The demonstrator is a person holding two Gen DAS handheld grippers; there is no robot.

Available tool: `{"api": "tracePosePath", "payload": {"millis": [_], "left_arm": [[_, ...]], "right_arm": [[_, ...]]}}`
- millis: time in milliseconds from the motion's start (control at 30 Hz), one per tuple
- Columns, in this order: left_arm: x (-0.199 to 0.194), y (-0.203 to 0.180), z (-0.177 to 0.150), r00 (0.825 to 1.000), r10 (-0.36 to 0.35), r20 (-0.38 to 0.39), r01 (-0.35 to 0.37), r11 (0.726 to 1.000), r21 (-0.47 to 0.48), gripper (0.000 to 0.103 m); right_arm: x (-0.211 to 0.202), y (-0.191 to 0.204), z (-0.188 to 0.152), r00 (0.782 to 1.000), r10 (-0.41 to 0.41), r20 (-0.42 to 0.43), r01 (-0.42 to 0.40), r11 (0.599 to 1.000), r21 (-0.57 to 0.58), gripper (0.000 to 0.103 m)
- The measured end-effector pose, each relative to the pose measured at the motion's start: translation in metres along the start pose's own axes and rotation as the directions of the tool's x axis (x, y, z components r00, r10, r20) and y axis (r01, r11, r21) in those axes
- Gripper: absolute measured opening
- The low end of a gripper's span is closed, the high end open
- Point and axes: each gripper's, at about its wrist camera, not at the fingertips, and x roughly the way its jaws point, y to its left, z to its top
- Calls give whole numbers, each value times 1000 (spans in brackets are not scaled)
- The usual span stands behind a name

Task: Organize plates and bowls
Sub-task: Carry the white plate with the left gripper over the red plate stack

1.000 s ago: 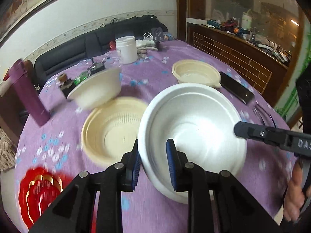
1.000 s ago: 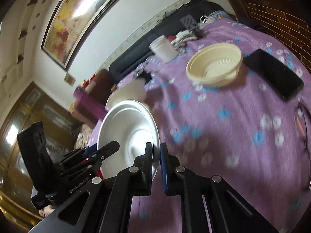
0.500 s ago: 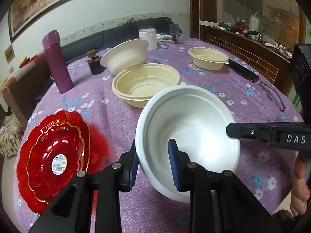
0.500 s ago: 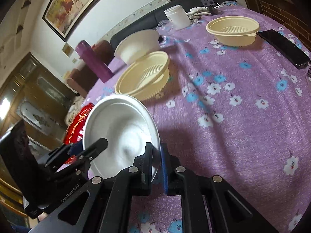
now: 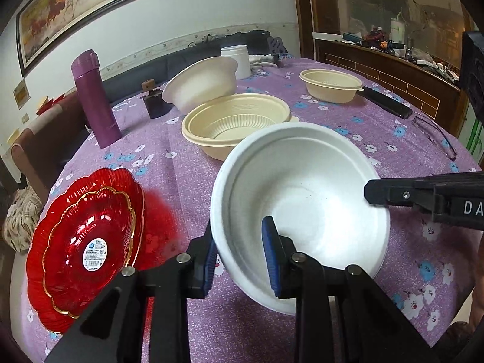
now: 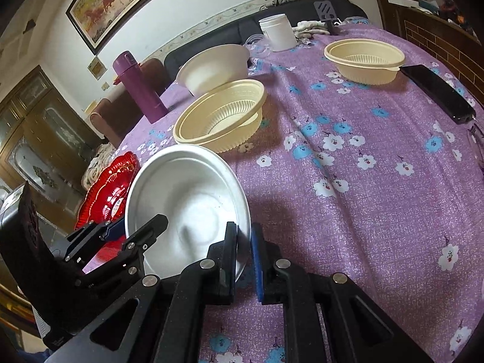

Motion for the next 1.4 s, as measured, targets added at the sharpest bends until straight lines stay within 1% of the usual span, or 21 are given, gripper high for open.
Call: {"api": "tracePosePath", "payload": {"millis": [133,267,400,667,1067,1200,1400], "left_arm": [[-4,-1,0,1000,-12,11,12,1000,3,25],[-10,0,1,1000,-5,30,5,1000,8,25],[-15,3,3,999,-5,42,5,1000,0,25],[-23,10,5,998,2,56,-1,1000,-11,25],[-47,38,12,994,48,101,-42,998,-56,25],[-59,57,15,991,69,119,-58,994,-88,26],[-77,97,16,982,132,135,-110,981,-158,27]], "right_arm": [[-4,3,-1,1000,-26,18,26,1000,-8,12],[-12,7,-2,999,-27,33,27,1000,-15,12],[-16,12,0,999,-21,42,22,1000,-22,12],[-17,18,2,999,9,32,-9,1000,-17,12],[-14,39,19,994,105,-2,-105,994,-16,12],[-11,56,29,989,147,-16,-147,989,-28,12],[2,95,48,976,213,-39,-216,974,-73,12]]}}
